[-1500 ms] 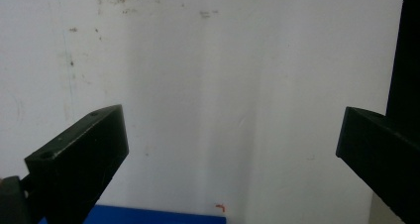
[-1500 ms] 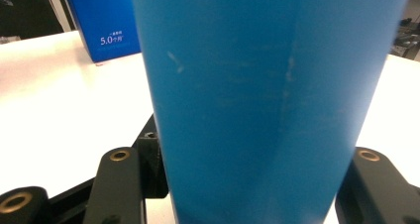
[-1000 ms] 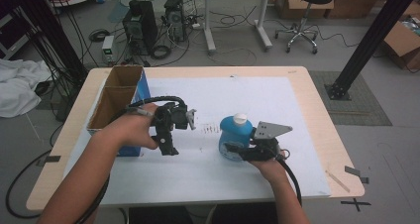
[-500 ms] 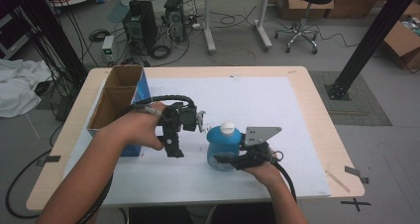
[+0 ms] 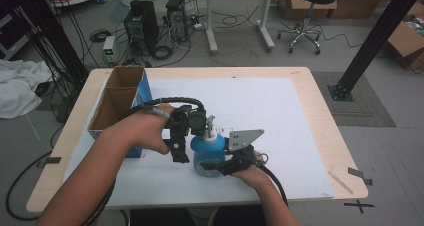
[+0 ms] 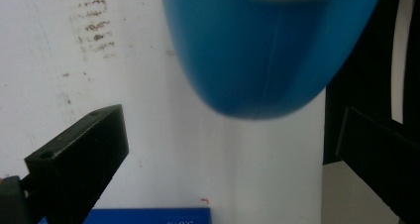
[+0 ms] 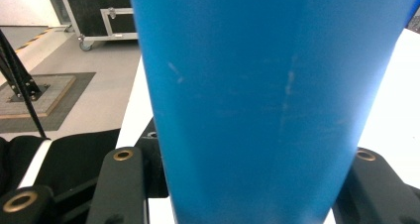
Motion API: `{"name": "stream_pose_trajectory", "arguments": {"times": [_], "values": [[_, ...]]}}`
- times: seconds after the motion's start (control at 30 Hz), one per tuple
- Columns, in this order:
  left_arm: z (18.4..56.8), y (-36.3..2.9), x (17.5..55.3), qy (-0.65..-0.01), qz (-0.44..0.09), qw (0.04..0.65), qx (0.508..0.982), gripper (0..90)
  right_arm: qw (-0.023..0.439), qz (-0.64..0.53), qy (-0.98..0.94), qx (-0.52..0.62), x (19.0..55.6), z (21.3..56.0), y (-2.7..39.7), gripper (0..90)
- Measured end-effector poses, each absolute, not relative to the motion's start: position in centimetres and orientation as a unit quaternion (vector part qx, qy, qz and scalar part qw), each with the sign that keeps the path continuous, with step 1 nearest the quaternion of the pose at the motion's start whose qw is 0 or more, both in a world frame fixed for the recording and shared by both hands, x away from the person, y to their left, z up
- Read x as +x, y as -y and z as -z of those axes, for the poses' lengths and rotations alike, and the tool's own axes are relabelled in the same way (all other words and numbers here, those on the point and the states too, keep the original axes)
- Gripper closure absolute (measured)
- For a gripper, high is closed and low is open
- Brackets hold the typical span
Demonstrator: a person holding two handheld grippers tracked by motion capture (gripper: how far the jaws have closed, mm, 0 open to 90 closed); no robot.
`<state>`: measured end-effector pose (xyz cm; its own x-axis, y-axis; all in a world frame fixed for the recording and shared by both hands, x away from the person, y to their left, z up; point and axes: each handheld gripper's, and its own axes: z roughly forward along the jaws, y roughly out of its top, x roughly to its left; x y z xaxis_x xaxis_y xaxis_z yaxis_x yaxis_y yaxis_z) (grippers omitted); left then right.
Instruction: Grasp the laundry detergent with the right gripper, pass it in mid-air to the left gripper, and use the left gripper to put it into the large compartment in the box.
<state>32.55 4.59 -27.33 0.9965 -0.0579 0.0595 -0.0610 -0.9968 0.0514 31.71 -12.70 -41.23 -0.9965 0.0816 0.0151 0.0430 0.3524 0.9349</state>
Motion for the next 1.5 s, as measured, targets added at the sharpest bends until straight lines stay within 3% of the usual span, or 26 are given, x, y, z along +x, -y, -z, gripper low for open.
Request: {"name": "stream_pose_trajectory", "arguments": {"times": [1.2, 1.5], "values": [[27.0, -3.8, 31.6, 0.027, -0.030, 0.017, 0.999, 0.4, 0.001, -0.588, -0.809, 0.010, 32.2, 41.0, 8.0, 45.2], [27.0, -3.8, 31.6, 0.026, -0.029, 0.007, 0.999, 7.5, 0.002, -0.587, -0.810, 0.007, 32.1, 41.0, 7.8, 45.3]]}}
